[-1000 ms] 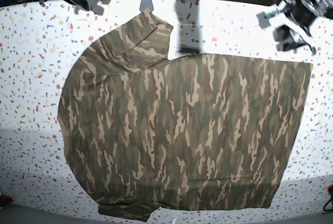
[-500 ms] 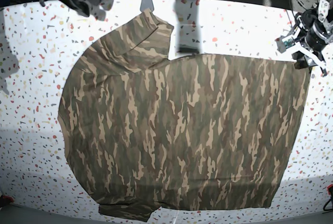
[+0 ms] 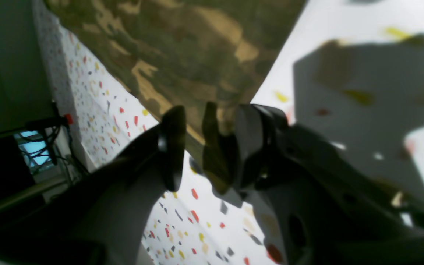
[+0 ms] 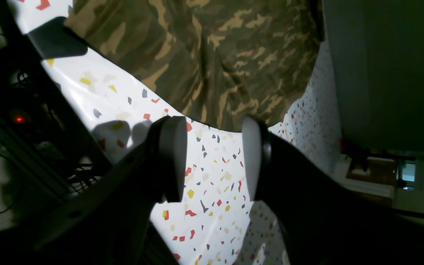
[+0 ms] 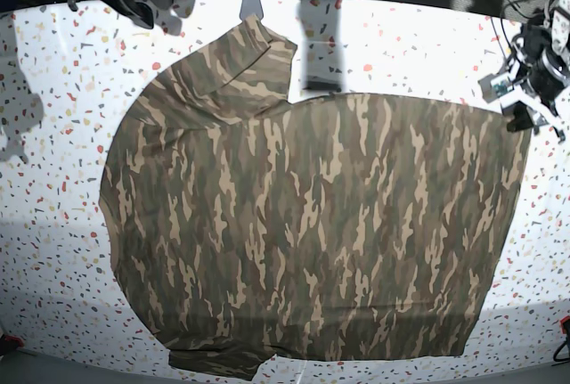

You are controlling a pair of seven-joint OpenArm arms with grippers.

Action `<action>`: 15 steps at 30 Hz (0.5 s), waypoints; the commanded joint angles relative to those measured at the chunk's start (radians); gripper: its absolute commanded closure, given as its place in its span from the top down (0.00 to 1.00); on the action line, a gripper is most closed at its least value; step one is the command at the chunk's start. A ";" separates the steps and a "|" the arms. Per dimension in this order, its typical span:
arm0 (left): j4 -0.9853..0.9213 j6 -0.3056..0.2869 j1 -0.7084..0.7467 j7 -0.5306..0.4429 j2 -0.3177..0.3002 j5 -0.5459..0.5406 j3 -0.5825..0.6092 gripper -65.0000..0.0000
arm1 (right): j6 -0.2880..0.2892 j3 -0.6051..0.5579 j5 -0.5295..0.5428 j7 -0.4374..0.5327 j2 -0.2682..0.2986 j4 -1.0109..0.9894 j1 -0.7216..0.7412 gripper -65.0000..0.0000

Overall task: Fold the T-shirt properly
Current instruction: 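Move both grippers down toward the shirt's shoulder corners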

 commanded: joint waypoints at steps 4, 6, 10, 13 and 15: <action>-0.035 -0.005 -0.043 -0.011 -0.018 0.002 -0.005 0.34 | -0.017 0.001 -0.022 -0.010 0.008 0.018 -0.009 0.39; -0.060 -0.018 -0.061 -0.034 -0.018 0.002 -0.004 0.34 | -0.017 0.001 -0.022 -0.023 0.008 0.018 -0.009 0.39; -0.076 -0.118 -0.083 -0.051 -0.018 0.002 -0.004 0.30 | -0.017 0.001 -0.022 -0.030 0.008 0.018 -0.009 0.39; -0.076 -0.169 -0.085 -0.076 -0.017 0.002 -0.004 0.21 | -0.017 0.001 -0.022 -0.030 0.008 0.018 -0.009 0.39; -0.076 -0.192 -0.085 -0.083 -0.014 0.002 -0.004 0.15 | -0.017 0.001 -0.022 -0.030 0.008 0.018 -0.009 0.39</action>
